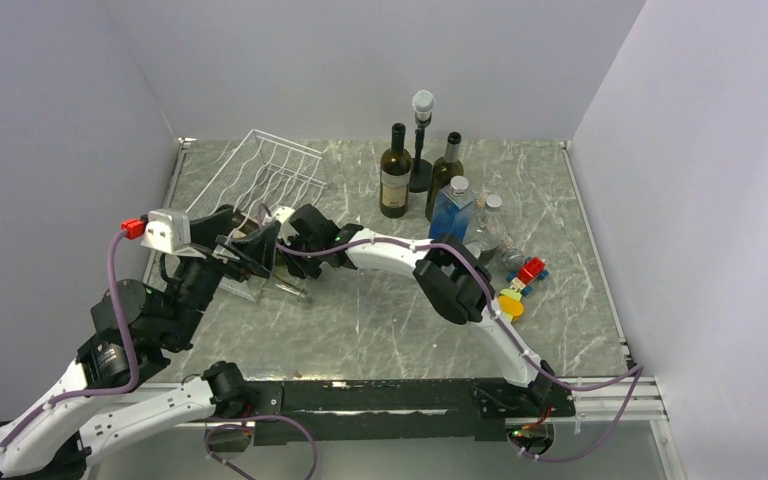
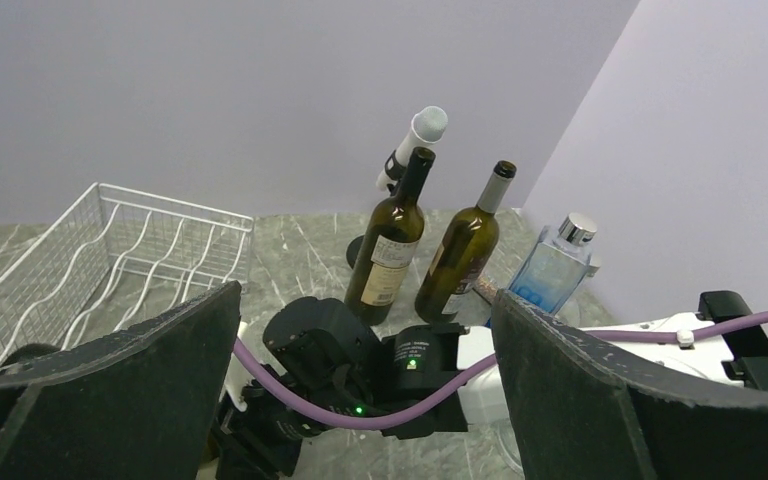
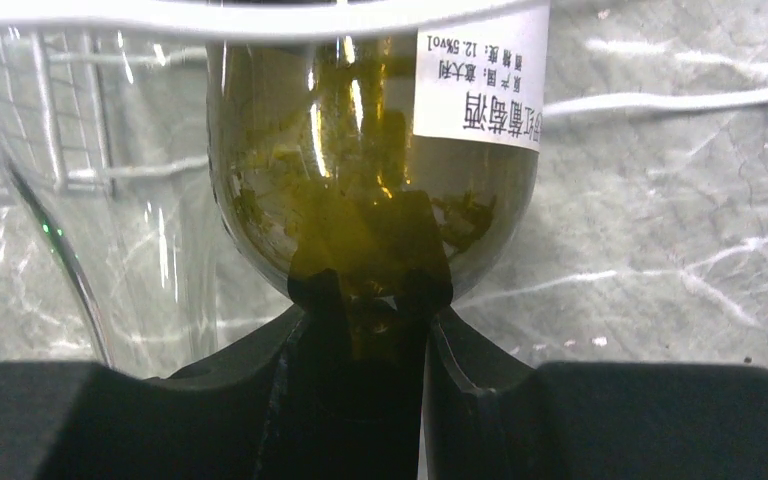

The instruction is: Put the wine bottle on the wine rack

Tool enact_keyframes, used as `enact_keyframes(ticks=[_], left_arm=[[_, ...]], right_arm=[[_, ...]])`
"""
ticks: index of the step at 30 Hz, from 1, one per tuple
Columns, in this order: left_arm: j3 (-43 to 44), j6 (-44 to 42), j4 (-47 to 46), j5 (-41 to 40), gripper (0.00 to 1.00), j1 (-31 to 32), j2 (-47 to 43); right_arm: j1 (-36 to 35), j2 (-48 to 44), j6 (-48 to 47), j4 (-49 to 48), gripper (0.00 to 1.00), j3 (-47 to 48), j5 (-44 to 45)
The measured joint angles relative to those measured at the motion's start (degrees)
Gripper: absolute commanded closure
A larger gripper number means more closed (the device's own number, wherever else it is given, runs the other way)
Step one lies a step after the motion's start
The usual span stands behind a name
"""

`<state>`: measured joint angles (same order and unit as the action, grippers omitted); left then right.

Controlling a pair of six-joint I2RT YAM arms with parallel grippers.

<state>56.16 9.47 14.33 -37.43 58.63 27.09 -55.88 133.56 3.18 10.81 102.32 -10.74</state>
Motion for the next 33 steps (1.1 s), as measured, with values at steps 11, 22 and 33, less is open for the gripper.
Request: enact_keyframes(ticks=[11, 22, 33], left_arm=[[0.11, 1.22, 2.49, -2.47, 0.01, 0.00, -0.35], [0.11, 2.47, 3.80, -3.21, 0.01, 0.00, -1.79], [0.11, 2.91, 4.17, -4.04, 0.01, 0.00, -2.27]], right_arm=[[-1.27, 2.58, -0.66, 3.32, 0.85, 5.46, 3.34], [-1.77, 4.35, -1.55, 4.39, 0.50, 8.33, 5.31], [-2.60, 1.75, -2.40, -3.32, 0.27, 1.86, 8.33]])
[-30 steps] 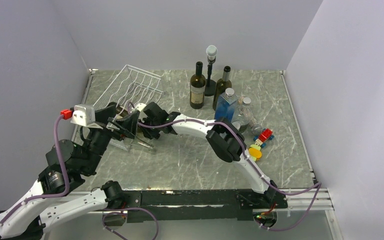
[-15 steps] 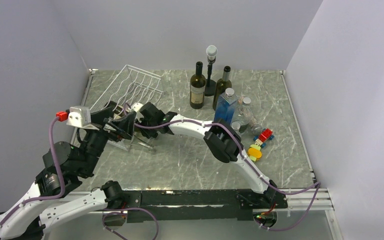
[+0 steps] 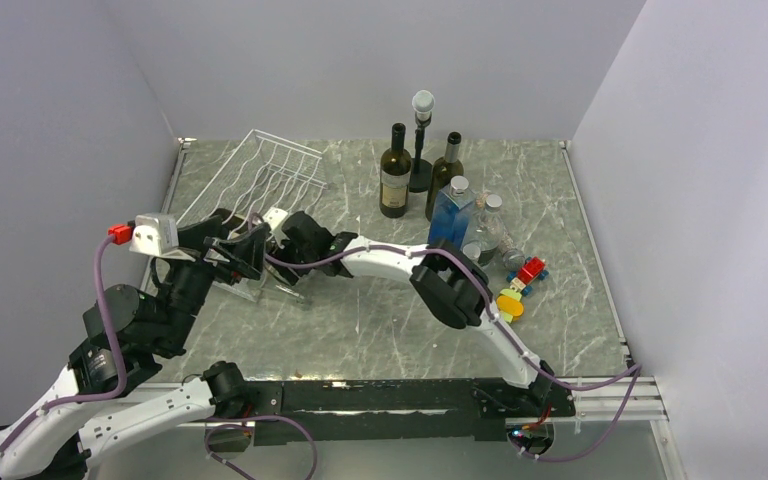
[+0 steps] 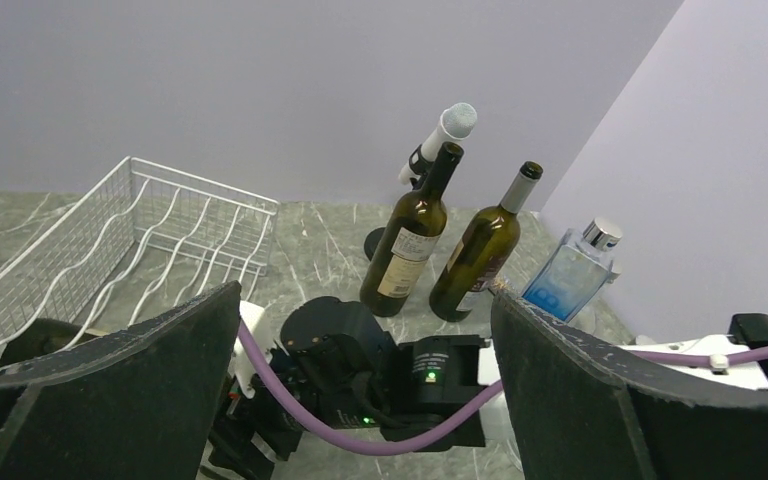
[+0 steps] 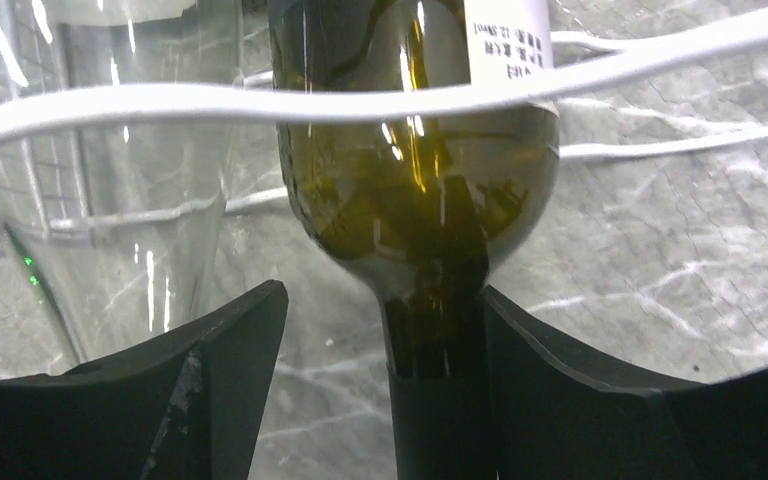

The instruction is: Put the wine bottle on the wine rack

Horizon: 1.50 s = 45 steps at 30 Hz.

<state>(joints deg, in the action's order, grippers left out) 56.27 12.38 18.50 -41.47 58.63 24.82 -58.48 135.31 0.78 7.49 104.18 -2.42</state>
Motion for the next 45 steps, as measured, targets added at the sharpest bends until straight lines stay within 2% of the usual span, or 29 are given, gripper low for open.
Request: enact_keyframes(ticks=[10, 15, 19, 24, 31, 37, 45], left_arm=[[0.00, -0.76, -0.44, -0.33, 0.01, 0.00, -0.13], [0.00, -1.05, -0.59, -0.28, 0.01, 0.00, -0.15], [0.00, -1.51, -0.46, 0.20, 0.01, 0.00, -0.13], [0.00, -2.23, -0.15, 0.68, 0.01, 0.00, 0.04], [0.00, -2.27, -0.02, 1.62, 0.01, 0.00, 1.18], [0.00, -2.67, -0.13, 1.92, 0.01, 0.00, 1.55], [0.00, -2.64, 0.57, 2.19, 0.01, 0.00, 3.32]], right_arm=[[-0.79, -10.99, -0.17, -3.67, 0.18, -11.28, 3.48], [-0.83, -17.07, 0.39, -2.58, 0.16, -13.68, 3.98], [-0.83, -25.81, 0.57, -0.07, 0.16, -17.53, 3.96], [-0.35, -33.70, 0.94, 3.21, 0.16, -16.28, 6.27], [4.50, -37.88, 4.09, 10.58, 0.17, -13.99, 14.97], [10.19, -38.01, 7.34, 15.28, 0.18, -12.35, 26.29], [17.88, -34.34, 10.23, 17.86, 0.19, -2.80, 32.68]])
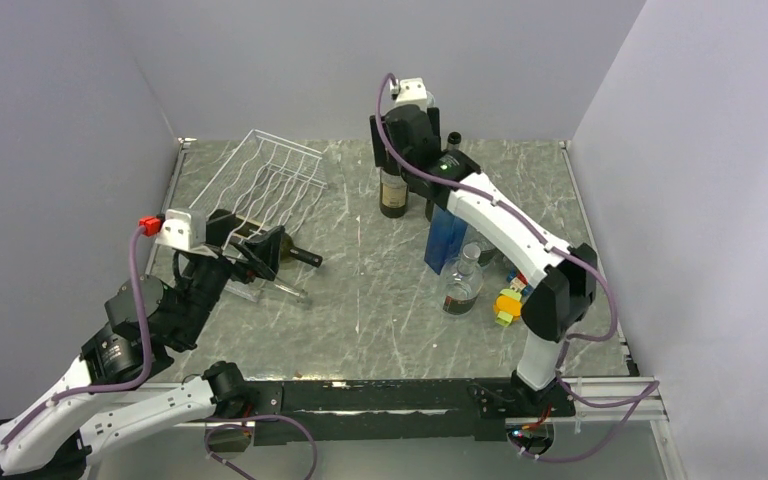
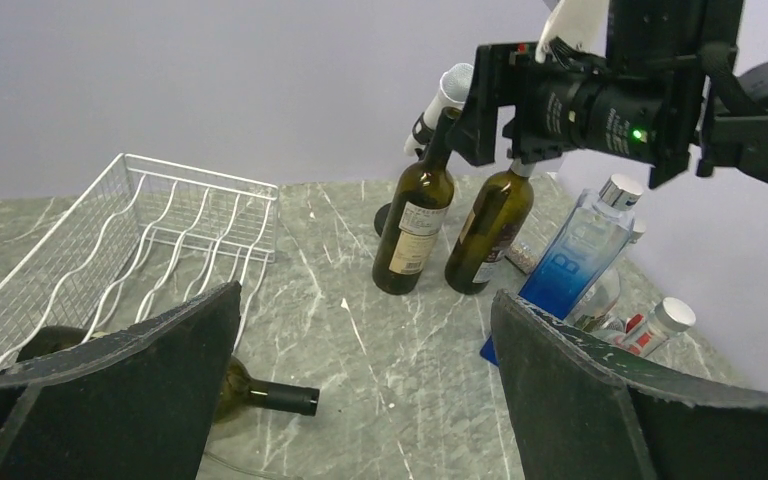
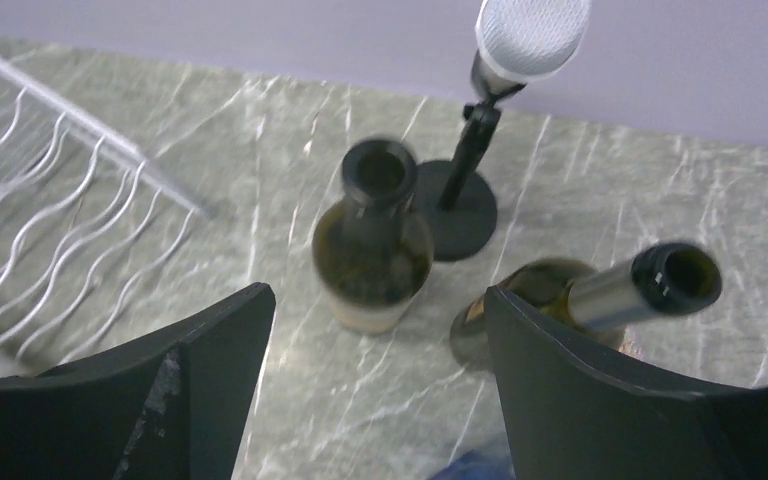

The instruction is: Put the wine bottle on the wine rack

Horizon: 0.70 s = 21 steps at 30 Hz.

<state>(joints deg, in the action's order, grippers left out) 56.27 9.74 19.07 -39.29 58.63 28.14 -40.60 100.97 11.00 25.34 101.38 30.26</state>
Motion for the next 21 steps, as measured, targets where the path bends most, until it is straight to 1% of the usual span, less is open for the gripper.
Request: enact_keyframes(ticks=[4, 8, 12, 16, 21], left_arm=[[0.00, -0.02, 0.17, -0.02, 0.01, 0.00, 0.20], [0.00, -0.02, 0.35, -0.04, 0.01, 0.00, 0.22], [0.00, 0.00, 0.52, -0.07, 0.01, 0.00, 0.31], [0.00, 0.00, 0.55, -0.20, 0.01, 0.00, 0.59], [-0.07, -0.02, 0.33, -0.28, 0.01, 0.00, 0.66]], right_arm=[[1.73, 5.27, -1.01, 0.02, 0.20, 6.16, 1.18], [2.19, 10.51, -1.60, 0.11, 0.25, 10.19, 1.03], [2.93, 13.57, -1.46, 0.44, 0.31, 10.78, 0.35], [4.26, 14.73, -1.25, 0.37, 0.37, 11.02, -0.76], [5.31, 14.75, -1.01, -0.92, 0.38, 11.02, -0.94]])
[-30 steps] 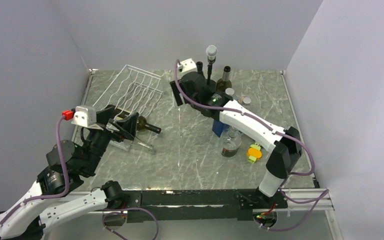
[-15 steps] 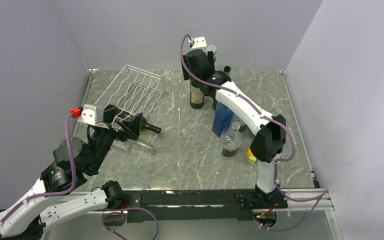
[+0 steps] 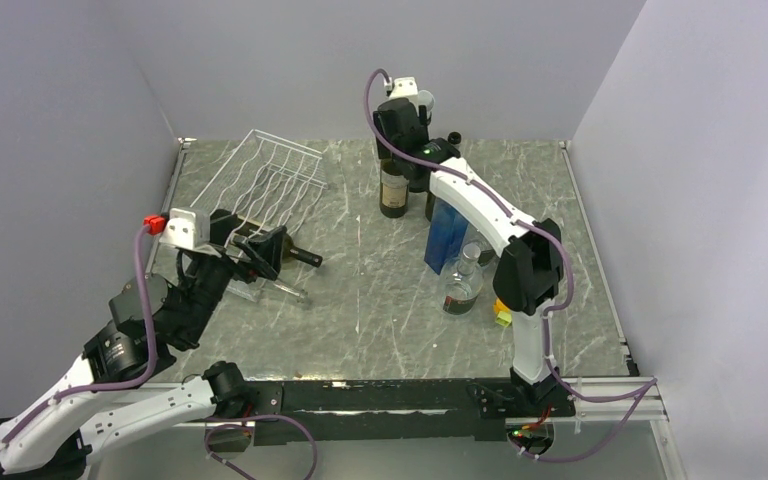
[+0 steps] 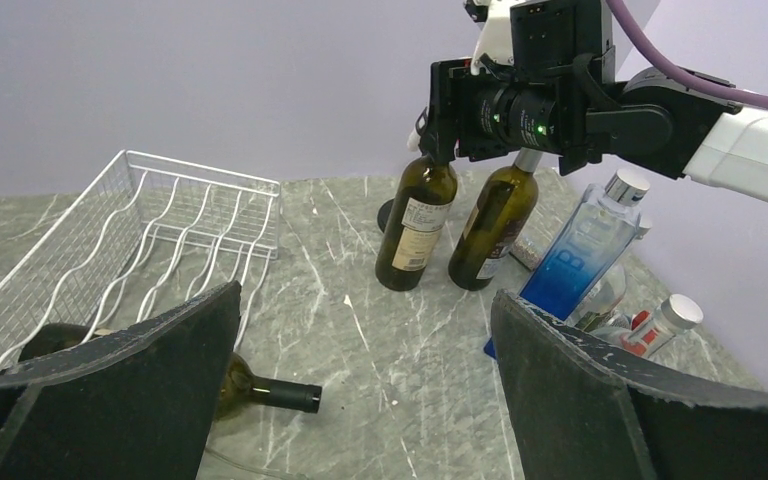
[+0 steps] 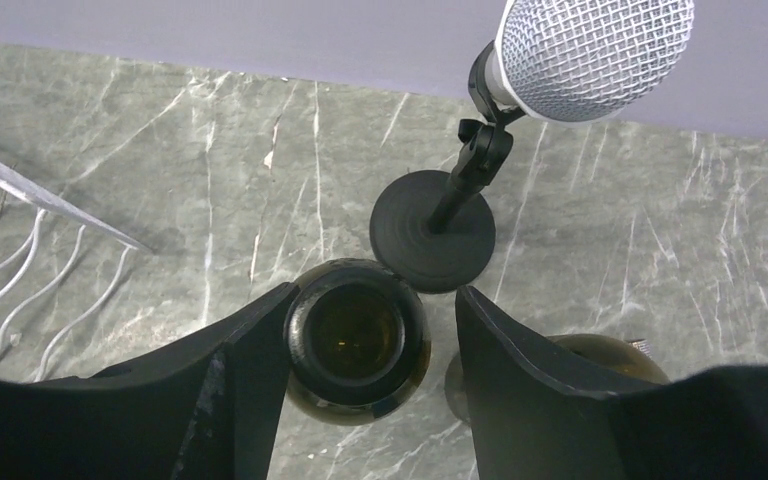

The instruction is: Put the wine bottle on the wine rack

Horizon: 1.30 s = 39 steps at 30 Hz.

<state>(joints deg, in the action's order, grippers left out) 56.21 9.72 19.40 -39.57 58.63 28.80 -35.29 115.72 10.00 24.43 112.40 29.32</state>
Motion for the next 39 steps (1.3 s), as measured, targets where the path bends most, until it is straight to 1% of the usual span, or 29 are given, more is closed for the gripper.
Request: enact_keyframes(ticks=[2, 3, 4, 5, 7, 10, 11, 16, 21, 27, 30, 39], left_arm=[[-0.04, -0.04, -0.22, 0.17, 0.01, 0.00, 0.17], [-0.04, -0.09, -0.37, 0.31, 0.01, 0.00, 0.37], [-0.04, -0.20, -0.48, 0.46, 0.01, 0.00, 0.70], [-0.04, -0.31, -0.68, 0.70, 0.01, 0.00, 1.20], [-0.04, -0.55, -0.87, 1.01, 0.01, 0.00, 2.38], [-0.04, -1.03, -0.87, 2.36, 0.01, 0.00, 4.48], [-0.04, -1.11, -0.85, 2.95, 0.01, 0.00, 4.90], [-0.28, -2.01, -1.33, 8.87, 0.01, 0.00, 5.42], [-2.34, -2.14, -2.69, 12.74, 0.01, 0.00, 4.61], [-3.54, -1.99, -2.56, 15.15, 0.01, 0.00, 4.72], [-3.76, -1.62, -2.86, 16.63, 0.01, 0.00, 4.72], [-8.28, 2.91, -4.09, 24.17, 0.01, 0.00, 6.12]], right_arm=[[0.31, 0.09, 0.07, -0.07, 0.42, 0.00, -0.15], [0.42, 0.11, 0.09, -0.09, 0.46, 0.00, -0.42], [0.55, 0.22, 0.11, -0.07, 0.52, 0.00, -0.70], [0.66, 0.33, 0.17, -0.07, 0.64, 0.04, -1.01], [0.70, 0.48, 1.07, -0.15, 0.79, 0.04, -1.77], [0.59, 0.50, 1.42, -0.79, 0.98, 0.02, -3.54], [0.63, 0.50, 1.42, -0.85, 1.00, 0.02, -3.80], [0.92, -0.46, 1.33, -0.98, 1.00, -1.07, -5.49], [1.14, -5.66, 1.70, 0.07, 1.00, -6.60, -10.19], [0.83, -17.42, 3.32, 4.68, 1.00, -16.35, -20.11], [0.57, -22.43, 4.20, 6.54, 1.00, -18.18, -25.31], [0.39, -34.82, 7.23, 5.86, 1.00, -24.09, -41.59]])
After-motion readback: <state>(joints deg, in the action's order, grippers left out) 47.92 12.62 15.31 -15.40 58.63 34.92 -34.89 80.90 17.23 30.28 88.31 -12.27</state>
